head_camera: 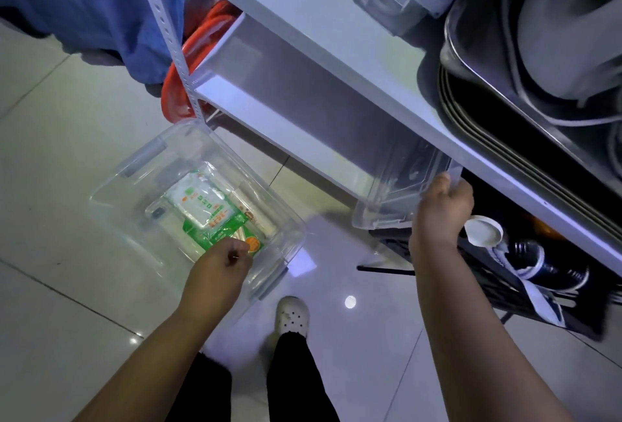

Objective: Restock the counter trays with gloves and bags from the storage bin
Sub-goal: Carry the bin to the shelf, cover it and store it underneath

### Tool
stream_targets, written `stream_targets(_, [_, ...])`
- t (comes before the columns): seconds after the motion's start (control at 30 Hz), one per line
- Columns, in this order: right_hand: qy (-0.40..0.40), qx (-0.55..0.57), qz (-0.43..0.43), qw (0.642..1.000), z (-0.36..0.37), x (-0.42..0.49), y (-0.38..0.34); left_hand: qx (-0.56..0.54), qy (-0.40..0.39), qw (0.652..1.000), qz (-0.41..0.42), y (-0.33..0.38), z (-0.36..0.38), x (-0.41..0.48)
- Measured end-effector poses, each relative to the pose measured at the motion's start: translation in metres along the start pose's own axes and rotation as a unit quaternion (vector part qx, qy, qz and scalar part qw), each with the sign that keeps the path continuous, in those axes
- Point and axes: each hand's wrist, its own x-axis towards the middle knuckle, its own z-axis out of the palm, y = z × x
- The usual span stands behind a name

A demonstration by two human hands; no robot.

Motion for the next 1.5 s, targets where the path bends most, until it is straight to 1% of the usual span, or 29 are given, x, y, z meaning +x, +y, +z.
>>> stream_targets(0.1, [-0.046,0.056,0.068,0.995,-0.002,0.001,-0.004,-0.009,0.004,1.000,-0.001,-0.003,0.001,0.001])
stream_targets(0.2, [-0.111,0.105,0.084,0.985,0.007,-0.013,-0.008,-0.028,0.012,0.999,-0.011,-0.004,0.001,0.007])
stream_targets(0.27, [-0.157,0.115,0.084,0.977,0.024,-0.033,-0.010,-0.050,0.020,0.998,-0.022,-0.005,0.000,0.013])
stream_targets(0.37, [-0.199,0.094,0.050,0.974,0.055,-0.076,-0.001,-0.096,0.032,0.994,-0.030,-0.006,-0.009,0.022])
stream_targets(0.43, [-0.225,0.040,0.016,0.973,0.071,-0.108,0.015,-0.124,0.047,0.991,-0.022,-0.006,-0.019,0.028])
stream_targets(0.53, [-0.273,-0.037,-0.074,0.958,0.081,-0.153,0.046,-0.147,0.061,0.987,-0.003,-0.004,-0.032,0.040])
stream_targets(0.6, [-0.304,-0.076,-0.123,0.941,0.081,-0.179,0.064,-0.157,0.058,0.986,-0.007,-0.004,-0.035,0.049])
stream_targets(0.7, [-0.362,-0.120,-0.196,0.903,0.078,-0.204,0.088,-0.154,0.054,0.986,-0.032,-0.005,-0.031,0.060])
stream_targets(0.8, [-0.401,-0.152,-0.251,0.868,0.077,-0.218,0.105,-0.163,0.101,0.978,-0.086,-0.019,-0.031,0.064])
stream_targets(0.87, [-0.419,-0.165,-0.289,0.845,0.078,-0.220,0.114,-0.143,0.129,0.975,-0.107,-0.036,-0.032,0.064])
stream_targets(1.0, [-0.457,-0.204,-0.376,0.780,0.084,-0.224,0.131,-0.111,0.155,0.973,-0.132,-0.070,-0.036,0.057])
stream_targets(1.1, [-0.482,-0.231,-0.413,0.737,0.093,-0.227,0.147,-0.139,0.180,0.959,-0.168,-0.101,-0.035,0.054])
stream_targets(1.13, [-0.498,-0.237,-0.412,0.725,0.097,-0.227,0.153,-0.152,0.180,0.954,-0.188,-0.111,-0.035,0.053])
stream_targets(1.2, [-0.534,-0.255,-0.398,0.701,0.106,-0.226,0.162,-0.184,0.174,0.942,-0.222,-0.132,-0.033,0.055])
stream_targets(1.27, [-0.553,-0.284,-0.412,0.666,0.116,-0.225,0.171,-0.217,0.163,0.930,-0.248,-0.151,-0.030,0.059])
stream_targets(1.33, [-0.576,-0.295,-0.421,0.636,0.126,-0.224,0.178,-0.223,0.155,0.925,-0.265,-0.167,-0.027,0.066])
stream_targets(1.4, [-0.583,-0.297,-0.422,0.628,0.135,-0.217,0.183,-0.218,0.152,0.926,-0.268,-0.182,-0.024,0.073])
stream_targets(1.5, [-0.524,-0.327,-0.444,0.649,0.147,-0.200,0.194,-0.169,0.144,0.937,-0.269,-0.204,-0.018,0.082])
